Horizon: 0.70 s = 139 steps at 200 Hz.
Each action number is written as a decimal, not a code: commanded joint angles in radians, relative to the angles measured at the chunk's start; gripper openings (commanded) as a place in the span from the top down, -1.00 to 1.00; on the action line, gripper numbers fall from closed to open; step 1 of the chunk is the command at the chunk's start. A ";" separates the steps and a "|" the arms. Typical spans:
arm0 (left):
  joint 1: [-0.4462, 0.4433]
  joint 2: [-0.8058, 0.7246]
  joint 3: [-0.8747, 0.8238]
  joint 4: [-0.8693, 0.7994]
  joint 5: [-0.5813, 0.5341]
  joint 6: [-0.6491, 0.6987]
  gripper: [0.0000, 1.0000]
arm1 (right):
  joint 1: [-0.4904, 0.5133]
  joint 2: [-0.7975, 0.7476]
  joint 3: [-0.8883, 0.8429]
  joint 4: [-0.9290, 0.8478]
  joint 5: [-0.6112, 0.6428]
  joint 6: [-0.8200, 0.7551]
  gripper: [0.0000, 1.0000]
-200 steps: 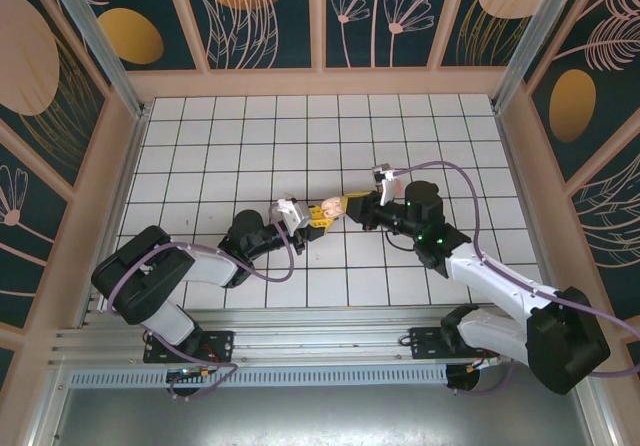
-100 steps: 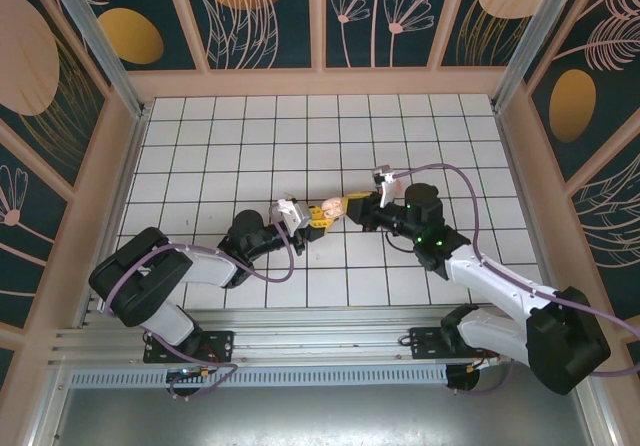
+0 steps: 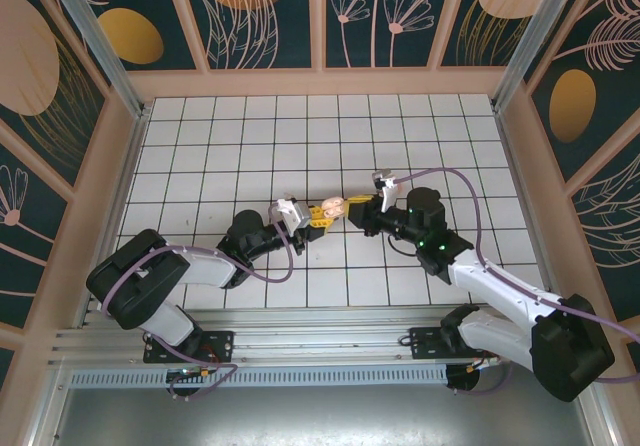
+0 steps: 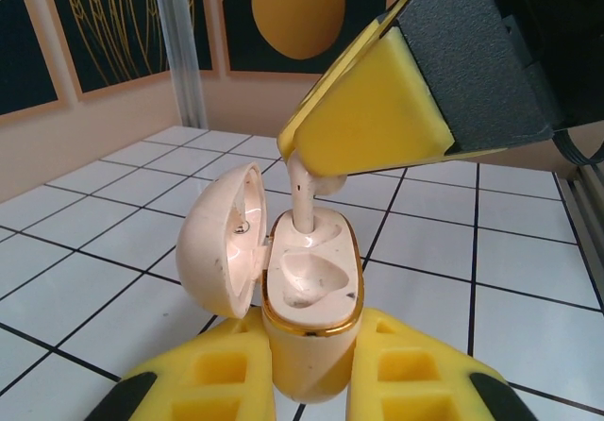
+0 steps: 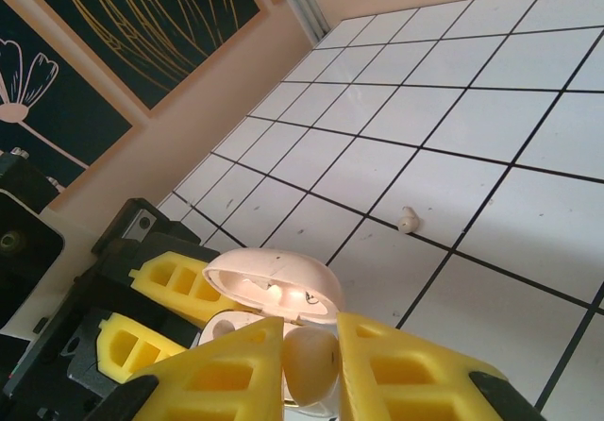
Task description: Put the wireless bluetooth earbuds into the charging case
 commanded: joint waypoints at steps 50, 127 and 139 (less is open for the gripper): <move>-0.003 -0.036 0.036 0.035 -0.017 0.021 0.84 | 0.031 0.019 0.025 -0.071 -0.004 -0.031 0.60; -0.004 -0.036 0.041 0.015 -0.023 0.034 0.84 | 0.041 0.018 0.049 -0.092 -0.009 -0.037 0.53; -0.004 -0.036 0.040 0.011 -0.024 0.037 0.84 | 0.041 0.020 0.053 -0.096 -0.010 -0.037 0.49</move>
